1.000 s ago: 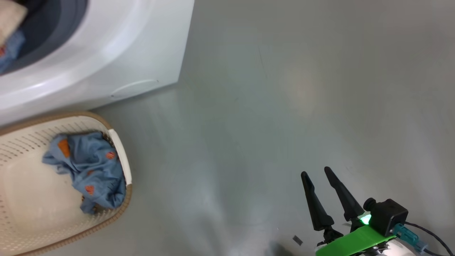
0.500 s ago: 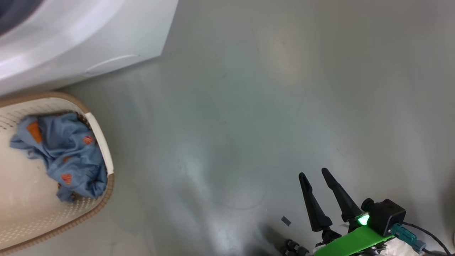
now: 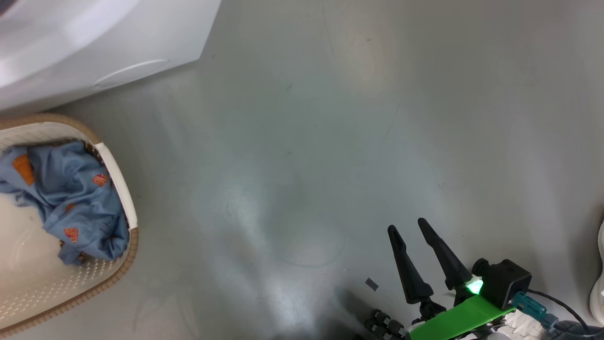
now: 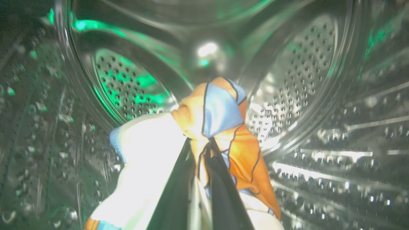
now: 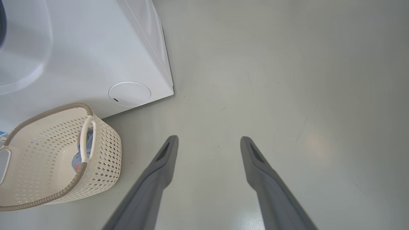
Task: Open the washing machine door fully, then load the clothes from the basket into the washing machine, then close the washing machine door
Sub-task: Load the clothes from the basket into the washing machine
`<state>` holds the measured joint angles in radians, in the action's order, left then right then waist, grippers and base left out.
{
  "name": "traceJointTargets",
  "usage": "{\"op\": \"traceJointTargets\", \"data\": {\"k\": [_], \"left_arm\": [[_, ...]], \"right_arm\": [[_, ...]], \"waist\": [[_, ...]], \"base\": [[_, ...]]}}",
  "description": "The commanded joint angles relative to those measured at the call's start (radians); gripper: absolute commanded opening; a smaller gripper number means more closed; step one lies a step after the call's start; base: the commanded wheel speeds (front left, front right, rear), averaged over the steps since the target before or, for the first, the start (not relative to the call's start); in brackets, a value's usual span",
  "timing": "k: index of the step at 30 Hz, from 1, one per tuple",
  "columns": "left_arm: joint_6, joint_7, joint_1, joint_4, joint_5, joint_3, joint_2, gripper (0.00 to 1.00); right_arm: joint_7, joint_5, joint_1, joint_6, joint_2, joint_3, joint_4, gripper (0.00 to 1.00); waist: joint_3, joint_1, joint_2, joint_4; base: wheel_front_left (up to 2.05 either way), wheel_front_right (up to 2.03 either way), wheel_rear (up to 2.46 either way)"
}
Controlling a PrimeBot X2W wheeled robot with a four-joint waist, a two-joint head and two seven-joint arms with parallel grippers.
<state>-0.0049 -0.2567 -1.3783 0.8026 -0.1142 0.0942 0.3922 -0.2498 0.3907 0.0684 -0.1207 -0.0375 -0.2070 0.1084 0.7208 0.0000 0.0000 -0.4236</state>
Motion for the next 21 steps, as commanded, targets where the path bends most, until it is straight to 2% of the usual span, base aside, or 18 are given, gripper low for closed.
{"op": "traceJointTargets", "data": {"k": [1, 8, 9, 10, 21], "left_arm": [[-0.003, -0.005, 0.014, -0.003, 0.017, -0.004, 0.038, 0.0], [-0.001, -0.005, -0.04, 0.124, 0.045, -0.043, 0.034, 0.0], [-0.001, -0.005, -0.049, 0.15, 0.049, -0.051, 0.032, 0.25], [0.0, -0.005, -0.061, 0.172, 0.054, -0.059, 0.03, 1.0], [0.043, 0.005, -0.146, 0.343, 0.07, -0.096, 0.009, 1.0]], "right_arm": [[-0.012, 0.018, -0.011, -0.01, -0.013, -0.02, -0.012, 1.0], [-0.012, 0.022, -0.019, -0.01, -0.013, -0.022, -0.001, 1.0], [-0.012, 0.023, -0.019, -0.01, -0.013, -0.024, 0.0, 1.0], [-0.012, 0.024, -0.019, -0.01, -0.013, -0.024, 0.001, 1.0], [-0.012, 0.028, -0.018, -0.01, -0.013, -0.024, 0.014, 1.0]], "waist": [[-0.002, 0.0, 0.0, -0.001], [-0.018, 0.0, 0.0, -0.001], [-0.022, 0.0, 0.0, -0.001], [-0.025, 0.0, 0.0, 0.0], [-0.065, 0.0, 0.0, 0.011]], "base": [[0.0, 0.0, 0.0], [0.0, 0.0, 0.0], [0.0, 0.0, 0.0], [0.0, 0.0, 0.0], [0.0, 0.0, 0.0]]}}
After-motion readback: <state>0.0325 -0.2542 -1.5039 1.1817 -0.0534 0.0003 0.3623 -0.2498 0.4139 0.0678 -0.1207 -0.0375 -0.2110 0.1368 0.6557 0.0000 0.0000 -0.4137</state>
